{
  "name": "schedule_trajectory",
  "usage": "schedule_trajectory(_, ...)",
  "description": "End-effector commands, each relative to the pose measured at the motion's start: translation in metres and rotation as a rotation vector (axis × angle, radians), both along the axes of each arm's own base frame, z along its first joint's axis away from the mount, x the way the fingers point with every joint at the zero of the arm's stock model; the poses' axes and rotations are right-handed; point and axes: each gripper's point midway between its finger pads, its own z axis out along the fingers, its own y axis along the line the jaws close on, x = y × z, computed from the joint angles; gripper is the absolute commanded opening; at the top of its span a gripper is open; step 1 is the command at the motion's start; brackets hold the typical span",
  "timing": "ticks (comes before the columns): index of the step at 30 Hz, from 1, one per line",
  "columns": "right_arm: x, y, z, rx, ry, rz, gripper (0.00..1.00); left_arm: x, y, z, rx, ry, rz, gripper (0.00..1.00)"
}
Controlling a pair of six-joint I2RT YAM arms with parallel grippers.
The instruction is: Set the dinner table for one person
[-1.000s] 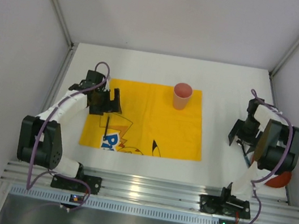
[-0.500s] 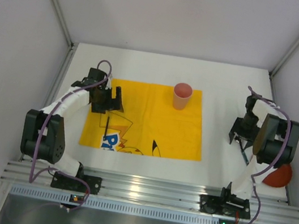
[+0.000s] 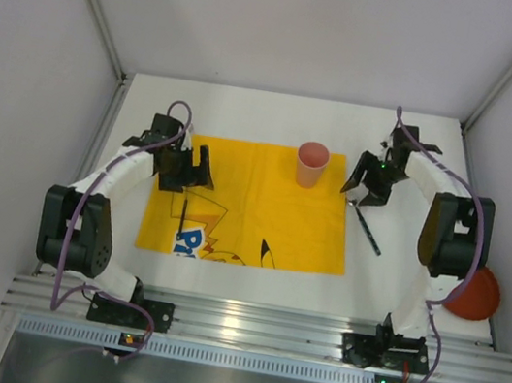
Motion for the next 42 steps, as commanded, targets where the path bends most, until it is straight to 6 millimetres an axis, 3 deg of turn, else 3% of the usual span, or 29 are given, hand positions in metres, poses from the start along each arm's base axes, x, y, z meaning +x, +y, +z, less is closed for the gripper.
schedule_trajectory(1,0.024,0.002,0.052,0.039,-0.165,0.01,0.66,0.016,-0.004,0.027,-0.033,-0.093,0.004,0.98)
schedule_trajectory(4,0.023,-0.008,0.047,-0.022,-0.175,0.034,0.67,0.012,-0.004,0.029,-0.034,-0.096,0.011,0.98)
schedule_trajectory(10,-0.003,-0.033,0.004,-0.213,-0.087,0.078,0.66,0.002,-0.001,0.041,-0.034,-0.119,0.03,0.98)
schedule_trajectory(15,-0.02,-0.032,-0.028,-0.228,-0.013,0.096,0.63,-0.009,0.0,0.045,-0.04,-0.12,0.051,0.98)
schedule_trajectory(19,-0.023,-0.026,-0.041,-0.245,0.008,0.118,0.61,-0.018,0.002,0.052,-0.038,-0.129,0.062,0.98)
schedule_trajectory(24,-0.032,-0.03,-0.053,-0.335,0.037,0.142,0.5,-0.027,0.007,0.056,-0.02,-0.128,0.077,0.98)
schedule_trajectory(28,-0.047,-0.045,-0.064,-0.467,0.074,0.161,0.43,-0.033,0.008,0.062,-0.024,-0.143,0.091,0.98)
schedule_trajectory(31,-0.055,-0.055,-0.073,-0.56,0.113,0.17,0.31,-0.036,0.008,0.065,-0.031,-0.15,0.098,0.98)
schedule_trajectory(34,-0.06,-0.06,-0.081,-0.624,0.162,0.19,0.13,-0.038,0.009,0.069,-0.029,-0.155,0.1,0.98)
schedule_trajectory(35,-0.06,-0.061,-0.083,-0.635,0.172,0.197,0.03,-0.038,0.008,0.07,-0.029,-0.155,0.098,0.98)
schedule_trajectory(36,-0.057,-0.061,-0.083,-0.639,0.175,0.197,0.0,-0.038,0.008,0.073,-0.033,-0.16,0.096,0.98)
schedule_trajectory(39,-0.059,-0.064,-0.082,-0.652,0.197,0.2,0.0,-0.037,0.007,0.08,-0.037,-0.166,0.093,0.98)
schedule_trajectory(42,-0.057,-0.065,-0.064,-0.66,0.159,0.17,0.0,-0.038,0.008,0.086,-0.035,-0.175,0.09,0.98)
